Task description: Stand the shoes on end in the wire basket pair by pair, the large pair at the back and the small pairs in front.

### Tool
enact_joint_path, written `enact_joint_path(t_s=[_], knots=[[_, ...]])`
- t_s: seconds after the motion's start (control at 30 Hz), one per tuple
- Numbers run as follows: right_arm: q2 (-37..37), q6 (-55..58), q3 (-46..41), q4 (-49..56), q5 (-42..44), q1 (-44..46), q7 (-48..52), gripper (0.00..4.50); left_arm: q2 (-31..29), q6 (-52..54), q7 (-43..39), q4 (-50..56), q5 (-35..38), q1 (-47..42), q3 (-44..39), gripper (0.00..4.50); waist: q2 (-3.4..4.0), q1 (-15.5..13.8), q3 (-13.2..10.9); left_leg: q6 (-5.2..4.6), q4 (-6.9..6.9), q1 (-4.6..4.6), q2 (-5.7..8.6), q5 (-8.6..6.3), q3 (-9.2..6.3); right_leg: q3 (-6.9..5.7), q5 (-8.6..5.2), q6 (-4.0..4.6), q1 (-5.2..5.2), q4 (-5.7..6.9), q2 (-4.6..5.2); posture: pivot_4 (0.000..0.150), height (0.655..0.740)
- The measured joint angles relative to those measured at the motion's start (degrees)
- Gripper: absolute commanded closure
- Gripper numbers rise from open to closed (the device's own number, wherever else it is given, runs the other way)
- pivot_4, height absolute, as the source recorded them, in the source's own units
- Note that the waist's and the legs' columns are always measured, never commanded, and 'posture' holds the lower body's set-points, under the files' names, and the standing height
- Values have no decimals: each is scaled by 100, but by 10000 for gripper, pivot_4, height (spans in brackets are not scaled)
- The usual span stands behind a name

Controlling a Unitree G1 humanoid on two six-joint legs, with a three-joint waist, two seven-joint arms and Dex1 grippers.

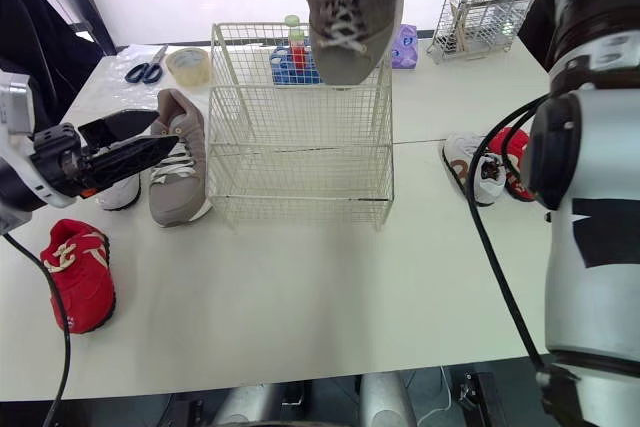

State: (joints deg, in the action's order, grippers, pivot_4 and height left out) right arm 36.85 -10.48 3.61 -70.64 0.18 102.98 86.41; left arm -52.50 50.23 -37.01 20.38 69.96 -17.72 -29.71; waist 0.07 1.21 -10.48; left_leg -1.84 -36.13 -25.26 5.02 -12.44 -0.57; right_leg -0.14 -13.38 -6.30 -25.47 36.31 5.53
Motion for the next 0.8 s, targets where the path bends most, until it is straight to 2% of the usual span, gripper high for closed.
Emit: enact_joint_path(t_s=[0.27, 0.77, 0.8], knots=[[-300, -216, 126, -382, -406, -464, -243, 25841, 107, 3, 128, 83, -2, 0, 37, 138, -3, -44, 2, 0, -14, 5, 4, 1, -3, -1, 0, 0, 14, 2, 2, 1500, 7400], [-470, -294, 485, -512, -1094, -576, -940, 25841, 144, 5, 473, 325, 66, -51, 119, 138, -6, -63, 4, 1, -28, 13, 8, 1, -18, -4, 0, 0, 36, 2, -3, 1500, 7400], [-470, -293, 487, -512, -1110, -577, -941, 16432, 144, 5, 482, 326, 66, -51, 119, 0, -6, -63, 4, 1, -28, 18, 8, 1, -19, -4, 0, 0, 42, 2, -3, 1500, 7400]])
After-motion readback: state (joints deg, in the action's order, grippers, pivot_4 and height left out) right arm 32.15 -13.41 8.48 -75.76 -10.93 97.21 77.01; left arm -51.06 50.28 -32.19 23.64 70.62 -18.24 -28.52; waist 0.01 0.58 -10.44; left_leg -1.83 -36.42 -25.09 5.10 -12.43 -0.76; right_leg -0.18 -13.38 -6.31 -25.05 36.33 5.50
